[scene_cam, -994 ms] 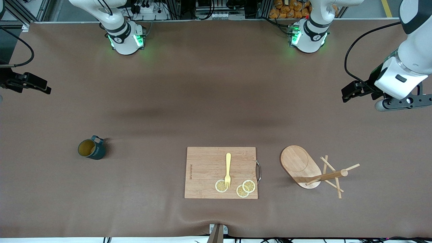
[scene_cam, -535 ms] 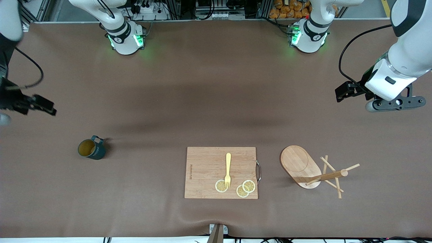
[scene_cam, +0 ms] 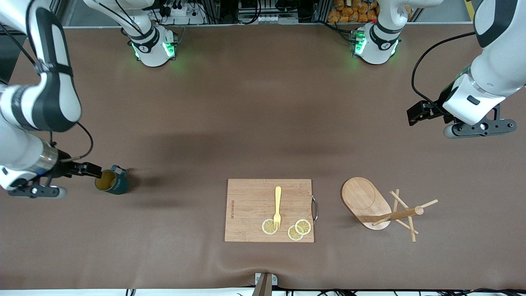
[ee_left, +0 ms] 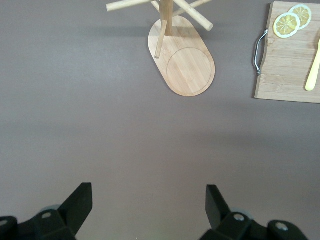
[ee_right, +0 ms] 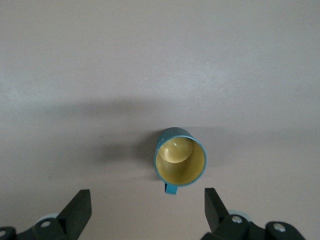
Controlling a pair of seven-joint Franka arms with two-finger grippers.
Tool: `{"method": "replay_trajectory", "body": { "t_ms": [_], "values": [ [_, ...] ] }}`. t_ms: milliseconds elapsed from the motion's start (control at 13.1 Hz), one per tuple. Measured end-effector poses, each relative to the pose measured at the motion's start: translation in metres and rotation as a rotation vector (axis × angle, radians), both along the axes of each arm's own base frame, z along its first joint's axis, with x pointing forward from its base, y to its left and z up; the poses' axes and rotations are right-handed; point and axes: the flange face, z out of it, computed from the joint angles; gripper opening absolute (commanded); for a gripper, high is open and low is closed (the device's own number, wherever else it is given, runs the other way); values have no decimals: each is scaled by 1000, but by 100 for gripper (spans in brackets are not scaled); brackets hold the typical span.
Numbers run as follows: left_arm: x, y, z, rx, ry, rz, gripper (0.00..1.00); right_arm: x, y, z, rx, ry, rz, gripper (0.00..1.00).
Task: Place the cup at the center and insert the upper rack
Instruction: 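Grasp the teal mug rim with the right gripper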
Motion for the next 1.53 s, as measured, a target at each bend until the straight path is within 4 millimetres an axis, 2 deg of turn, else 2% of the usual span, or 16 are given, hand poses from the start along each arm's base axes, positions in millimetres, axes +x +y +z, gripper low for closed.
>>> {"method": "replay_trajectory", "body": {
  "t_ms": [382,612,765,1377,1530],
  "values": [
    [-1,-5,0,-1,-1,-13,100,13,-2,-58,-9,-2,-1,100],
    [-1,-5,0,-1,-1,-16,100,13,-3,-100,-13,42,-1,100],
    [-1,-6,1,-1,-2,-16,100,12,-3,-120,-14,72,-2,100],
    [-1,-5,1,0,3,-16,100,7,-4,-155,-17,126,-4,100],
    [-2,-6,1,0,4,-16,100,6,-6,-161,-17,140,-7,79]
  ]
}}
